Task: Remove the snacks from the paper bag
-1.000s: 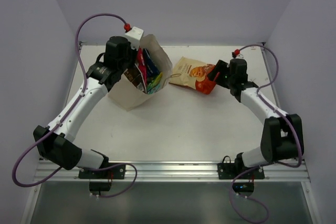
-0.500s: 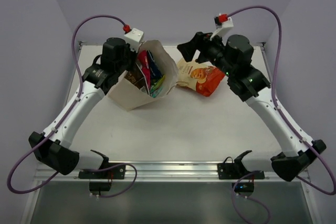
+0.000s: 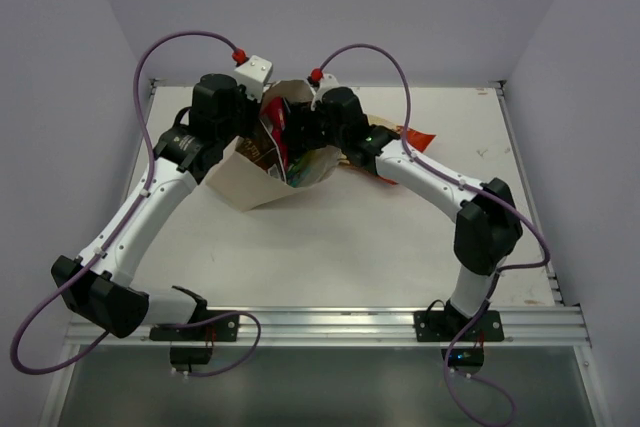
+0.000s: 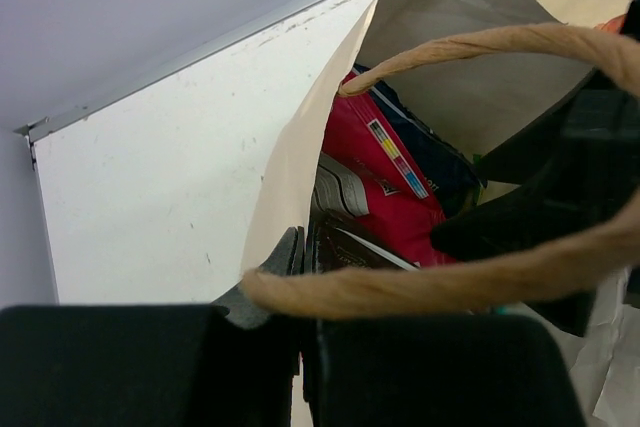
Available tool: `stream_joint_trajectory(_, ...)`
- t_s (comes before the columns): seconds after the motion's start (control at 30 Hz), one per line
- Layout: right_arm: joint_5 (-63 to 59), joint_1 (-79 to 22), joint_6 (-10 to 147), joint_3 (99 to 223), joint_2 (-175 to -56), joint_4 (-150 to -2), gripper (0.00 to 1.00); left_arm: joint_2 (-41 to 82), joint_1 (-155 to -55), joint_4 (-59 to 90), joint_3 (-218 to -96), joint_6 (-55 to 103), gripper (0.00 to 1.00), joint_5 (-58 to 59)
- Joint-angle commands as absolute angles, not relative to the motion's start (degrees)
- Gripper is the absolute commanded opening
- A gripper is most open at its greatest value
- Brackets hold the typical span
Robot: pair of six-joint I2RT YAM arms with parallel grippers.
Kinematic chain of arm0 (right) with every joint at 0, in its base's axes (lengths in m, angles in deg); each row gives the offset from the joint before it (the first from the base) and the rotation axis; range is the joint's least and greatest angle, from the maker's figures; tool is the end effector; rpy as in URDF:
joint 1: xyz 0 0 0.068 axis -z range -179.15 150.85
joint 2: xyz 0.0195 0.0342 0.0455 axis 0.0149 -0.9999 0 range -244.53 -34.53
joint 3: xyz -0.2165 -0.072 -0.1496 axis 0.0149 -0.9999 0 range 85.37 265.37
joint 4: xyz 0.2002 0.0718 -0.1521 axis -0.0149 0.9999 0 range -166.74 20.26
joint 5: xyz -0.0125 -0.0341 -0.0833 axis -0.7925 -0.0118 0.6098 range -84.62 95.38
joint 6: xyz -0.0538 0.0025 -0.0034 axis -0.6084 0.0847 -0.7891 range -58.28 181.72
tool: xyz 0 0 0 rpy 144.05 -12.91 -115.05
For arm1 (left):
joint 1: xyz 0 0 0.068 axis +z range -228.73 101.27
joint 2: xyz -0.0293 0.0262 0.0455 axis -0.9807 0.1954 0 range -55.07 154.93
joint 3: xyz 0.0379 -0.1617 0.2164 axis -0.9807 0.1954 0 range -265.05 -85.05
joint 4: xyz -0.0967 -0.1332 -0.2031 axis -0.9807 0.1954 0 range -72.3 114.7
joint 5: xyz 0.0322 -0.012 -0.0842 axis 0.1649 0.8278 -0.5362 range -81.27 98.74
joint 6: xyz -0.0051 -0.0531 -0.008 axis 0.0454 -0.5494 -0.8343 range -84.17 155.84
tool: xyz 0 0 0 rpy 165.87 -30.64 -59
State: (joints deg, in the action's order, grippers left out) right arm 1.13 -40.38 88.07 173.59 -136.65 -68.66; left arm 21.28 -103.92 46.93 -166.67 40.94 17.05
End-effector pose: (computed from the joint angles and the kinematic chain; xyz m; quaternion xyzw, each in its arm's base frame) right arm 0.3211 0.2849 0.3300 -0.1279 0.8187 0.3365 0.4475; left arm 0.2700 -0.1213 0.4079 0.1804 0.8175 -0.0349 0.5458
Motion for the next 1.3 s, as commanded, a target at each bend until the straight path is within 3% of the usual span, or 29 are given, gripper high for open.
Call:
stream_joint_trajectory(0.0,1.9,-41.2,89.2,174.2,-137.9,-78.5,0.63,20.2,-104.1,46.2,-166.7,40.2,0.00,15.5)
stream_joint_trajectory(0.27,3.7,-41.5,89.0,177.7,-145.2,-81.6,0.59,20.2,-104.1,46.3,-166.1,39.3,0.00,14.3)
stream_joint_trajectory(0.4,3.7,-41.6,87.4,180.1,-146.2,-79.6,0.26,20.2,-104.1,45.9,-165.6,38.8,0.00,14.7)
stream_joint_trajectory(0.43,3.5,-41.6,87.0,180.2,-145.3,-79.2,0.11,20.2,-104.1,45.8,-165.3,38.8,0.00,15.6)
stream_joint_trajectory(0.5,3.0,-41.6,85.9,179.8,-140.7,-78.1,0.01,20.3,-104.1,45.7,-165.1,38.3,0.00,17.9)
stream_joint_trajectory(0.97,4.1,-38.8,78.5,193.8,-118.7,-58.2,0.00,22.8,-104.0,48.0,-167.2,38.6,0.00,28.2)
stream_joint_trajectory(1.27,2.8,-15.7,86.9,200.3,-119.8,-57.4,0.00,23.1,-103.9,48.5,-167.3,38.7,0.00,27.9)
